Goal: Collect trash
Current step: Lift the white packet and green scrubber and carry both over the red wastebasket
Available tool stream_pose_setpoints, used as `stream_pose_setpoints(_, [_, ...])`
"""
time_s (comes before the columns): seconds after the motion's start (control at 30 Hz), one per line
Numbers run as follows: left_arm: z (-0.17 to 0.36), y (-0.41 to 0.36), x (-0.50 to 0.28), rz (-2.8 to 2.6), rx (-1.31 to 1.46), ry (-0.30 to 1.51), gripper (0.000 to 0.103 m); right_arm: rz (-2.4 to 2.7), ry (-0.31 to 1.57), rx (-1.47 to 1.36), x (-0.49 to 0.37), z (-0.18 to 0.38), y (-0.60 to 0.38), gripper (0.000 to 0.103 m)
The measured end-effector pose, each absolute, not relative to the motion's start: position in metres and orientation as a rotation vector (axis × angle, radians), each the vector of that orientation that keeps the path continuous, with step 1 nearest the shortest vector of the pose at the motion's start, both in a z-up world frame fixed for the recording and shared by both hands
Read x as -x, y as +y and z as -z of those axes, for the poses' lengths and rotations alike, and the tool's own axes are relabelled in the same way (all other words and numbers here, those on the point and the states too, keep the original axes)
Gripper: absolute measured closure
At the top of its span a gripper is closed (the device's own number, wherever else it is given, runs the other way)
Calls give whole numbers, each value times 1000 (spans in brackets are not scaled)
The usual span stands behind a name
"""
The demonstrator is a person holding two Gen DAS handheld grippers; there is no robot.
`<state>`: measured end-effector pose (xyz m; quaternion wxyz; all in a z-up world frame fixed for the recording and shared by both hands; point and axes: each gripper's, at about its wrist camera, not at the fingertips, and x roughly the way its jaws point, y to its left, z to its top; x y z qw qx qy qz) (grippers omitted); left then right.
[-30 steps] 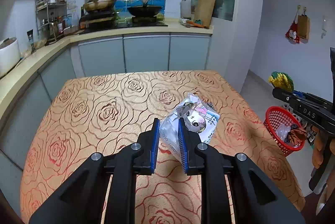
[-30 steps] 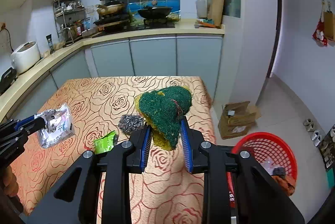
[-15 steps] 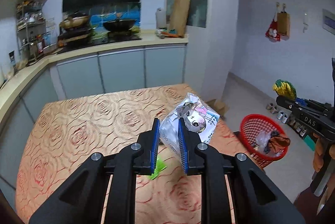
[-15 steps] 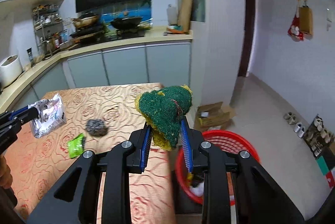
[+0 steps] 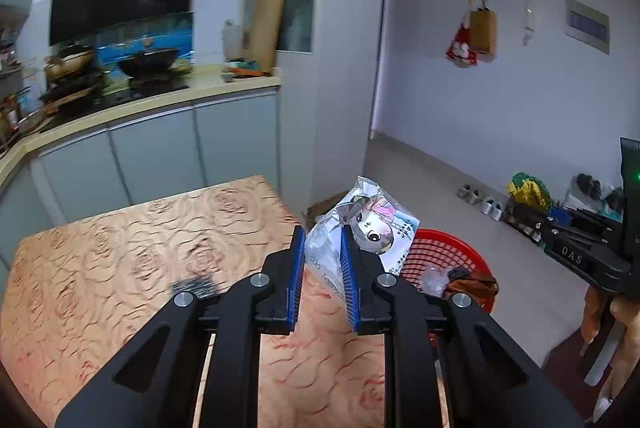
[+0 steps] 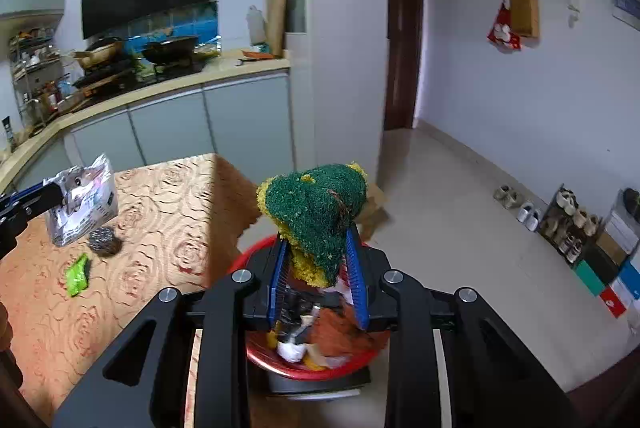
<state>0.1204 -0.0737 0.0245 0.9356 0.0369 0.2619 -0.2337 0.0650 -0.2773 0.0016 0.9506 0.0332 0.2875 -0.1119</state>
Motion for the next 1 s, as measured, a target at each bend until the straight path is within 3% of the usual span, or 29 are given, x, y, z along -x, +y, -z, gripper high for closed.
stream_pose_setpoints(0.57, [43,-166,-161,597,-122,710,86,266,718,-76,-95,49,-324,76])
stream_pose_setpoints(1.0, [73,-194,-173,595,-181,780,85,217,803,-61,-123,82,-326,72])
